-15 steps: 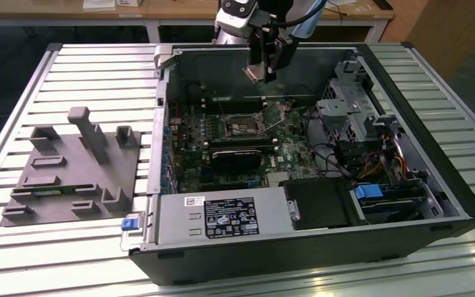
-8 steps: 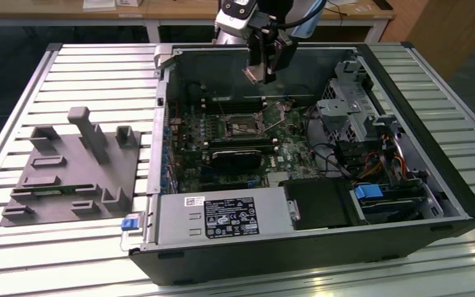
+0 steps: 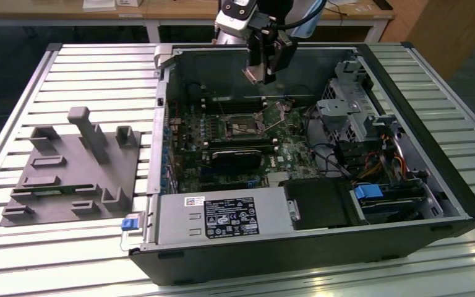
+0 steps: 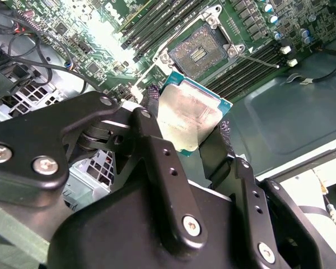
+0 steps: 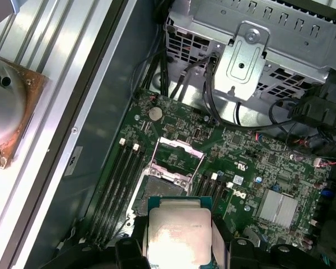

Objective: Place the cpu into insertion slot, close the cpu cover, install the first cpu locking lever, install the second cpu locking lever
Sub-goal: 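Place the cpu into insertion slot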

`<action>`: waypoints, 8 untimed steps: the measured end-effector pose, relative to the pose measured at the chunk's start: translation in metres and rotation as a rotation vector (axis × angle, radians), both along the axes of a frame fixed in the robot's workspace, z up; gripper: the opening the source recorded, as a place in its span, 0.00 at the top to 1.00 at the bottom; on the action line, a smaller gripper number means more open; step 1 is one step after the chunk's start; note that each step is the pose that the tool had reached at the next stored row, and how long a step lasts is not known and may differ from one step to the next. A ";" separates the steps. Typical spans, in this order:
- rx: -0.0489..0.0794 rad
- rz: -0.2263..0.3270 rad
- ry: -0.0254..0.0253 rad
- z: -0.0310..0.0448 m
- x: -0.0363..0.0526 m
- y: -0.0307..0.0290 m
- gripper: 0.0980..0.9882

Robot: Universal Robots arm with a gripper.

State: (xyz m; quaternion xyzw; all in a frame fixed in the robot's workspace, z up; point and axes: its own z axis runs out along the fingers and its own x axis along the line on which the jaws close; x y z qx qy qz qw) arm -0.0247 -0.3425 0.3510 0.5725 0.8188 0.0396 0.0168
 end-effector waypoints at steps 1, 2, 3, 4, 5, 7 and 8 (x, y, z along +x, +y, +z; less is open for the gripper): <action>0.000 0.000 0.0000 0.0000 0.0000 0.0000 0.51; 0.000 0.000 0.0000 0.0000 0.0000 0.0000 0.51; 0.000 -0.001 -0.0001 -0.0001 0.0000 0.0000 0.51; 0.000 -0.002 -0.0001 -0.0001 0.0000 0.0000 0.51; 0.000 -0.004 -0.0001 -0.0001 0.0000 0.0000 0.51; 0.000 -0.012 -0.0001 -0.0002 0.0000 0.0000 0.51; 0.000 -0.017 -0.0002 -0.0002 0.0000 0.0000 0.51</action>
